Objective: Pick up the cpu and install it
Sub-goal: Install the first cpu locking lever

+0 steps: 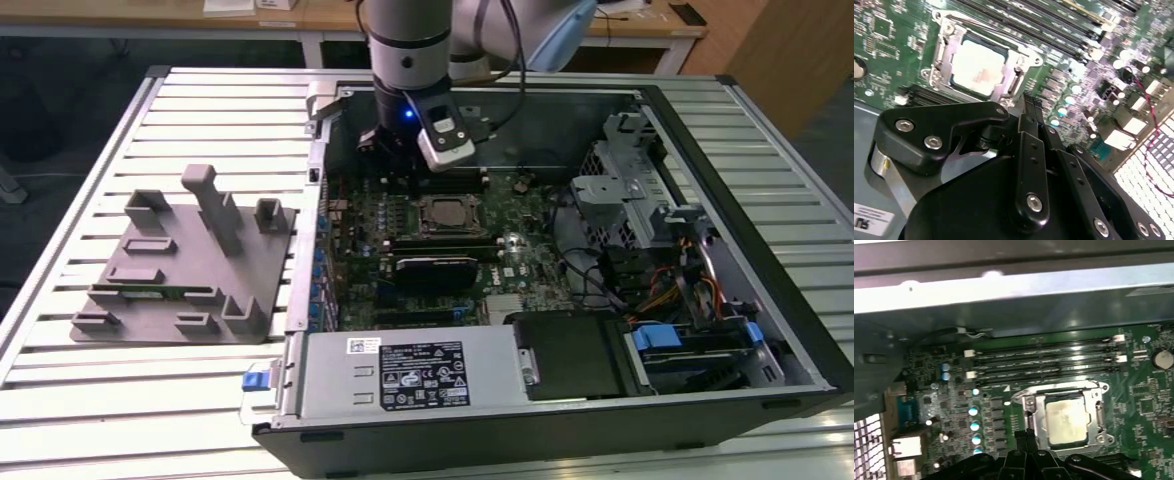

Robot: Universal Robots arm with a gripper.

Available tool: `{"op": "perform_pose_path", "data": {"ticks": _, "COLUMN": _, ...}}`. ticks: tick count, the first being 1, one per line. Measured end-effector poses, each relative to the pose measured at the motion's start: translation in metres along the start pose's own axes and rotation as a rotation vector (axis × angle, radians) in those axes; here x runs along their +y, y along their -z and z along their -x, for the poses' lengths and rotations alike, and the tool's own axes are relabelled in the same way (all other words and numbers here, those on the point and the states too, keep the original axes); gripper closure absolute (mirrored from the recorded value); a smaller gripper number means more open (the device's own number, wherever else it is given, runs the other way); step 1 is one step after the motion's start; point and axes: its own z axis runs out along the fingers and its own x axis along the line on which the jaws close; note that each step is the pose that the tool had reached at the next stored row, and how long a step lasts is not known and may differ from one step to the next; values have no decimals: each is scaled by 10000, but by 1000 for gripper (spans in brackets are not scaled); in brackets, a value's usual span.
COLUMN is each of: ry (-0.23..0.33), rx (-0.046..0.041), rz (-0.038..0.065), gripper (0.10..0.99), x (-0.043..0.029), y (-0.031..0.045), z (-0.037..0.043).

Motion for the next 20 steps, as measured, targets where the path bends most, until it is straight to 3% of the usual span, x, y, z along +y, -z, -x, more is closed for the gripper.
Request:
{"op": "perform_pose_path", "data": {"ticks": 3, "ry": -2, "rx": 3, "rz": 26, "gripper": 980, "x": -7, "y": 1, "z": -54}}
{"op": "perform_pose_path", "data": {"ticks": 4, "ry": -5, "rx": 10, "rz": 83, "gripper": 980, "x": -8, "y": 1, "z": -63}}
{"op": "perform_pose_path", "data": {"ticks": 12, "ry": -53, "rx": 128, "rz": 1050, "gripper": 980, "x": -17, "y": -1, "z": -134}}
{"op": "perform_pose_path", "data": {"ticks": 18, "ry": -100, "rx": 238, "rz": 1944, "gripper": 980, "x": -21, "y": -3, "z": -171}}
{"op": "perform_pose_path", "data": {"ticks": 20, "ry": -103, "rx": 240, "rz": 1975, "gripper": 980, "x": -21, "y": -4, "z": -172}}
